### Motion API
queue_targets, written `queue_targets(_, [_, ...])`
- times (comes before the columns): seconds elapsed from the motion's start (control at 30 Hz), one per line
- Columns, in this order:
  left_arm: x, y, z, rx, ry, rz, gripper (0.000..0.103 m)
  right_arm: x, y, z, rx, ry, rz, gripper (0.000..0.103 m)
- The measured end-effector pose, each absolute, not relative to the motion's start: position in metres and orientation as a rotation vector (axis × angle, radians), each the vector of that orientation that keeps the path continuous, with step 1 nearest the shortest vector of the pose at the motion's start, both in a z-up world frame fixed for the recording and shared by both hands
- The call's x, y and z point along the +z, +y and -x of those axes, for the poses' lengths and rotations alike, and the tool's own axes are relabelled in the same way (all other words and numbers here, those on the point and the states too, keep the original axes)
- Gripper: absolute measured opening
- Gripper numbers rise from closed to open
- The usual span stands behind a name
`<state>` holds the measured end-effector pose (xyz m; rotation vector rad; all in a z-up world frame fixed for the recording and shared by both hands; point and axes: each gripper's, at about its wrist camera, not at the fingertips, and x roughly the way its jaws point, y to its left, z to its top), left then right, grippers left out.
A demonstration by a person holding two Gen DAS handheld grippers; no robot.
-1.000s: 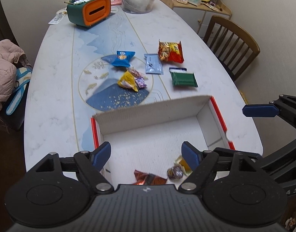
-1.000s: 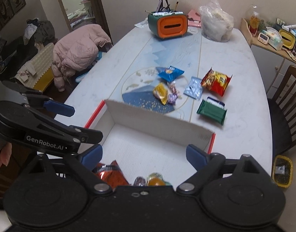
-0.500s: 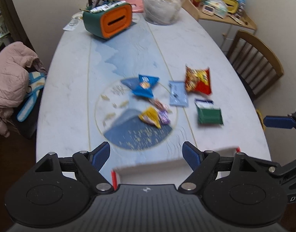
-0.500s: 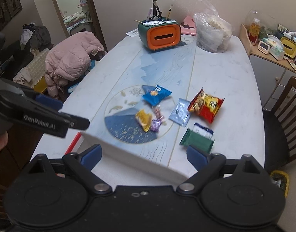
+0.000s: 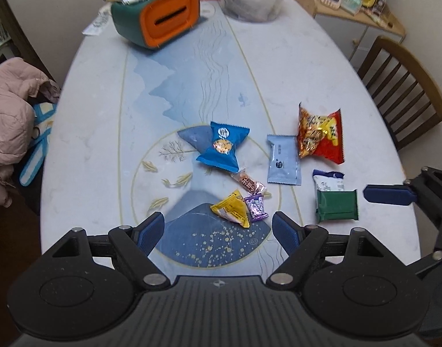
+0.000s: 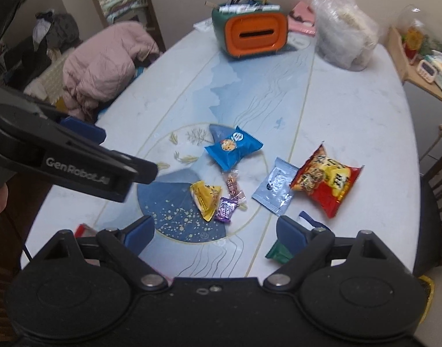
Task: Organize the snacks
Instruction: 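Withdraw both tools from the box toward the remaining snacks, then grasp the yellow M&M's bag with the left tool while the right tool grasps the purple candy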
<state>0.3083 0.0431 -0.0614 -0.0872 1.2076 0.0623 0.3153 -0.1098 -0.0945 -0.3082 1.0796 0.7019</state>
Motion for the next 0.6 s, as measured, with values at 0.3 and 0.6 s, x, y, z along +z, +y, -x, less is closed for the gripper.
queue_targets(0.3, [-0.119,0.045,-0.346,0.076,1.325,0.128,0.082,-0.148,-0.091,-0.348,0.709,1.179,0.343,0.087])
queue_targets(0.6, [-0.172,0.051,-0.372,0.101,1.43,0.194,0.082,-0.194,-0.077,-0.369,0.715,1.253,0.364,0.075])
